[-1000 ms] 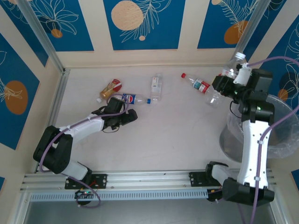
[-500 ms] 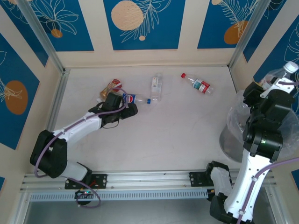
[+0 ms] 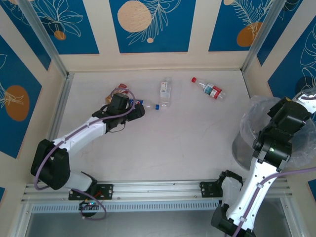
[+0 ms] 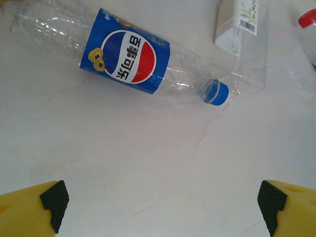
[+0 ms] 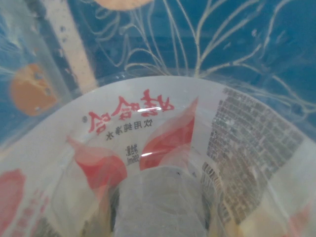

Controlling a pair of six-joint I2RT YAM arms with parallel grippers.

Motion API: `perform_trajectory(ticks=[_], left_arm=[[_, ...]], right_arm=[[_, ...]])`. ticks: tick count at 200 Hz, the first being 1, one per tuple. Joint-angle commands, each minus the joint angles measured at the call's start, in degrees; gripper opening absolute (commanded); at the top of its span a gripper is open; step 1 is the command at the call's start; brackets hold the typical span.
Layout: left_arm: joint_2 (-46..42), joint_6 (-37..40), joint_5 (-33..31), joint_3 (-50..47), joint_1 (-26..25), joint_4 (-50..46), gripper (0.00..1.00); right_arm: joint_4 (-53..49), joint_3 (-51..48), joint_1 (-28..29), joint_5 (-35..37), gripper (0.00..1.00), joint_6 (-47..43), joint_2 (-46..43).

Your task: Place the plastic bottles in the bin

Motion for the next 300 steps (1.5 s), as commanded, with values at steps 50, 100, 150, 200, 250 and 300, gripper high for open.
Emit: perform_trajectory(ticks=[50,100,150,200,250,300], left_arm=[[0.7,-1.9,0.5,-0.6,0.0,-0.1,1.0],[-0.6,-2.4,0.3,-1.6,0.0,0.0,1.0],[-2.0,-1.4,-1.2,-2.4,0.1,-1.4,1.0],[-3.3,-1.3,-2.3,-3.5,0.2,-1.7,1.0],[-3.4,-1.7,-2.1,-3.7,0.3,-1.6,1.0],[-2.9,-1.8,-1.9,-3.5,0.4,-1.3,1.0]], right_arm=[[20.6,-12.7,-5.5,0.5,0.44,5.9,0.5],[24.0,-17.5,-5.8,-0.7,0.45,8.4,1.9],[21.9,-20.0,-5.7,-1.2,0.7,9.6,1.4],[18.3,-19.4,-3.3,-0.1,0.99,11.1,-3.0],[16.7,-19.3,-1.7,1.6,0.99,11.6,-4.2],[16.6,-19.1,0.0,3.9,0.99,11.1,-4.7]])
